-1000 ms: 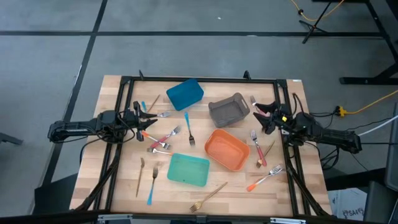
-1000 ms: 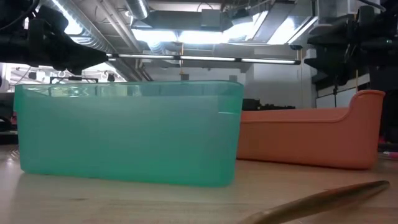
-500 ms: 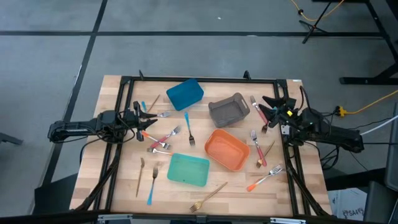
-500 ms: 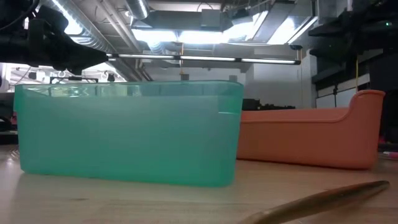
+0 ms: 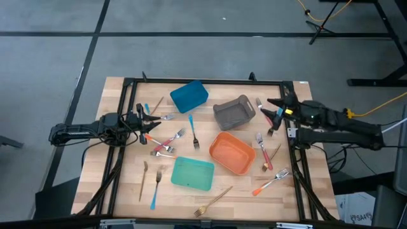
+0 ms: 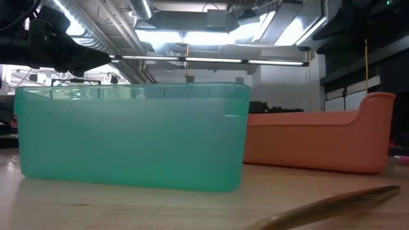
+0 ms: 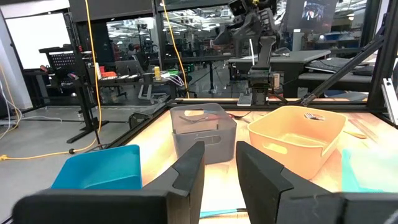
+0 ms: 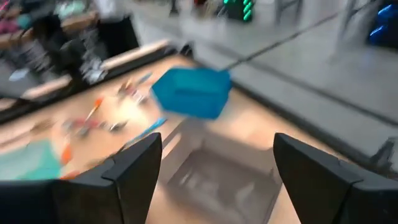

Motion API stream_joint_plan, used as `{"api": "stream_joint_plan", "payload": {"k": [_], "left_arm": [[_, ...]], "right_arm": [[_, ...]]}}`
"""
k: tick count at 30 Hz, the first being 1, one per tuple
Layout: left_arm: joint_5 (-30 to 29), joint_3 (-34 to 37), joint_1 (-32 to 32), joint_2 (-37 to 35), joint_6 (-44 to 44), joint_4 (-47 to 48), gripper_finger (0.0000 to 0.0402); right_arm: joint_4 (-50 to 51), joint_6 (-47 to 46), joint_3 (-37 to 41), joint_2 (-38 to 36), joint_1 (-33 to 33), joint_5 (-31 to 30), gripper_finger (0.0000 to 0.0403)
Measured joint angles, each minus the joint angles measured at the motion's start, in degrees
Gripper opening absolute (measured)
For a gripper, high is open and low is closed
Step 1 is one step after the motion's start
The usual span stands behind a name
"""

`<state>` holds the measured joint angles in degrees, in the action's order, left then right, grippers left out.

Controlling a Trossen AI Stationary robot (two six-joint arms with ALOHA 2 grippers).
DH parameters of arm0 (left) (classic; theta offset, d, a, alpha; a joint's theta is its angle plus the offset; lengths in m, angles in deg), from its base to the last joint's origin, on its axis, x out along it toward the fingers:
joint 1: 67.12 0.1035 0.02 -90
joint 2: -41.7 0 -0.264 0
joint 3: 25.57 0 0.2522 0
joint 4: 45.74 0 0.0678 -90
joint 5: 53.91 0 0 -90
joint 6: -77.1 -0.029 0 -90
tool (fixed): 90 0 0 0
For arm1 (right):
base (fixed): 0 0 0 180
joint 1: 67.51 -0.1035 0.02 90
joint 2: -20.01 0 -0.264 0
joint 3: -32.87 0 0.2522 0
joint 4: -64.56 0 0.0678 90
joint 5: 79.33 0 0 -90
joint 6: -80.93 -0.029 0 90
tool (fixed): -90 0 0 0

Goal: Sort silverware by color (type)
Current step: Put the gold fork into the orange bin

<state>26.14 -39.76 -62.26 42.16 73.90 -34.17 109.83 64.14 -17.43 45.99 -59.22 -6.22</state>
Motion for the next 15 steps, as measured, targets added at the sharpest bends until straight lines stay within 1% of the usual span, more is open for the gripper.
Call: {"api": "stream_joint_plan", "payload": {"k": [3,6,10,15], "left_arm": [[0.01,-0.02,0.01,0.02,0.00,0.00,0.0085],[0.01,-0.02,0.00,0.02,0.00,0.00,0.0085],[0.01,0.00,0.00,0.02,0.00,0.00,0.0085],[0.02,-0.02,0.00,0.02,0.00,0.00,0.0085]], "right_arm": [[6.25,-2.99,-4.53,3.57,-0.02,6.24,0.0296],[10.42,-5.56,-7.11,6.64,-0.04,9.90,0.0296],[12.84,-5.98,-7.84,10.16,-0.04,14.28,0.0296],[14.91,-5.92,-7.84,13.71,-0.09,21.58,0.0296]]}}
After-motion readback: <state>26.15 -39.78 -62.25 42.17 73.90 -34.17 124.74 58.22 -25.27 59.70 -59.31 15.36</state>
